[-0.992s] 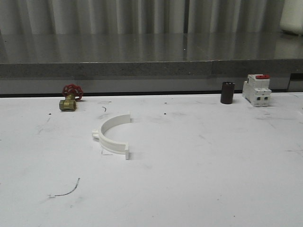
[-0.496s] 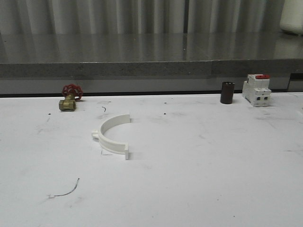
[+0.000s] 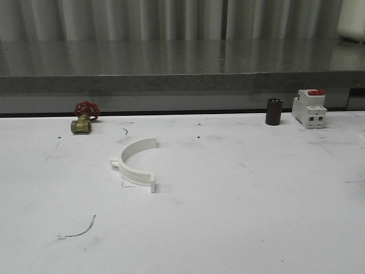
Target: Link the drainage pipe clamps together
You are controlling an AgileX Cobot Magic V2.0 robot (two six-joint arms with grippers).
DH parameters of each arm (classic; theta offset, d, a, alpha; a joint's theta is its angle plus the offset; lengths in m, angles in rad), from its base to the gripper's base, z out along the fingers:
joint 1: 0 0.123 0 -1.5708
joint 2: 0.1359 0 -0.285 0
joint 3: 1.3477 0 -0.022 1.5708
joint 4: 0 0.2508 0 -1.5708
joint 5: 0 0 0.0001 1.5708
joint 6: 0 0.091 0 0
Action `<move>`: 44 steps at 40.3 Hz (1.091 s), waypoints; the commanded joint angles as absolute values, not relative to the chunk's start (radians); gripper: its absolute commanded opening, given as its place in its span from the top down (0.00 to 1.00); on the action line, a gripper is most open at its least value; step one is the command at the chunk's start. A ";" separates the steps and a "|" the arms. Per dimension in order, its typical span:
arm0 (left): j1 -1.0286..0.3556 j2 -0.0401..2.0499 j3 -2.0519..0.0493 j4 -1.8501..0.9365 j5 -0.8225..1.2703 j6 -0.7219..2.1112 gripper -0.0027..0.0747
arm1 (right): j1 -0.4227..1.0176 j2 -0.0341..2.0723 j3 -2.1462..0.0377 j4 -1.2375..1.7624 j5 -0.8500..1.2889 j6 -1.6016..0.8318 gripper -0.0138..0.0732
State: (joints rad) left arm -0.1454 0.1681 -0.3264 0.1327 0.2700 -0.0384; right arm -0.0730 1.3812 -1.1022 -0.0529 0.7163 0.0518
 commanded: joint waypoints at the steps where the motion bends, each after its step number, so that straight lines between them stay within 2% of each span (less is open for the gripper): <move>1: -0.144 0.176 -0.352 0.132 0.190 -0.039 0.99 | -0.116 1.473 -1.212 -0.078 0.744 0.040 0.09; 10: -0.144 0.176 -0.352 0.132 0.190 -0.039 0.99 | -0.221 1.650 -1.319 -0.055 0.801 -0.033 0.09; 24: -0.144 0.176 -0.352 0.132 0.190 -0.039 0.99 | -0.356 1.881 -1.481 0.131 0.893 -0.290 0.09; 39: -0.144 0.176 -0.352 0.132 0.190 -0.039 0.99 | -0.370 2.055 -1.641 0.164 0.962 -0.343 0.09; 44: -0.144 0.176 -0.352 0.132 0.190 -0.039 0.99 | -0.370 2.079 -1.670 0.164 0.985 -0.343 0.17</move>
